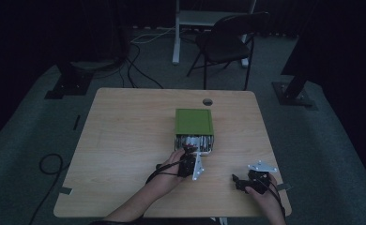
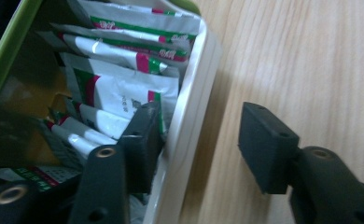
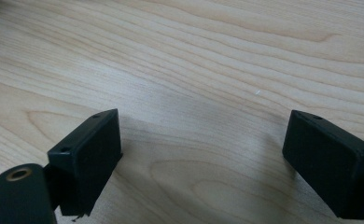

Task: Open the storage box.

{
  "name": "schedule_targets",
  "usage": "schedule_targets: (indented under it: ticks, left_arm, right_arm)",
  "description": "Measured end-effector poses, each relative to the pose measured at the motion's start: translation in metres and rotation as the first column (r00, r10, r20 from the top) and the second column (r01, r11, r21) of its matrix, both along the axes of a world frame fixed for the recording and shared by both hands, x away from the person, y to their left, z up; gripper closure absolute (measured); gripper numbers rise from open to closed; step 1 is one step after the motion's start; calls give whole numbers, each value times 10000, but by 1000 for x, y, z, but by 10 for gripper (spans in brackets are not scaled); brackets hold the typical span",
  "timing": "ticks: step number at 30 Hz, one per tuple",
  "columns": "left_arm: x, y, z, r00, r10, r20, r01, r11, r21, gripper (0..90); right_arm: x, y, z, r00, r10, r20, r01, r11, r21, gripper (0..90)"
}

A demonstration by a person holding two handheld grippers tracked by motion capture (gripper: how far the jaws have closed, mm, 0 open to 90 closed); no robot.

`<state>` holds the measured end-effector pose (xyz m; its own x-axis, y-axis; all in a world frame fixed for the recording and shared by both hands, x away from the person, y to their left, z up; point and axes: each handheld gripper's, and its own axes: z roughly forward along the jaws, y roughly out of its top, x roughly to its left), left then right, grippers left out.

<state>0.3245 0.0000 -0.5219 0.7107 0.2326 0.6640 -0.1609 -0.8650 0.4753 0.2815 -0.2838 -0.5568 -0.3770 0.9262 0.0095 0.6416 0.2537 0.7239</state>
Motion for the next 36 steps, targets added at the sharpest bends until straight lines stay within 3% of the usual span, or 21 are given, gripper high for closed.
schedule_targets:
  ticks: [5, 11, 22, 36]
  left_arm:
    - [4, 1, -3, 9995, 262, -148, -260, 9995, 154, 518]
    - [7, 2, -5, 9986, 415, 341, -427, 9984, 362, 602]
    - [8, 0, -8, 9960, 618, 647, -659, 9958, 634, 672]
    - [6, -1, -5, 9975, 494, 513, -534, 9954, 798, 695]
  right_arm:
    - [0, 0, 0, 10000, -4, 1, 4, 10000, 0, 111]
    - [0, 0, 0, 10000, 0, 1, 0, 10000, -2, 111]
    - [0, 0, 0, 10000, -3, 3, 3, 10000, -2, 111]
    - [0, 0, 0, 10000, -1, 2, 1, 10000, -3, 111]
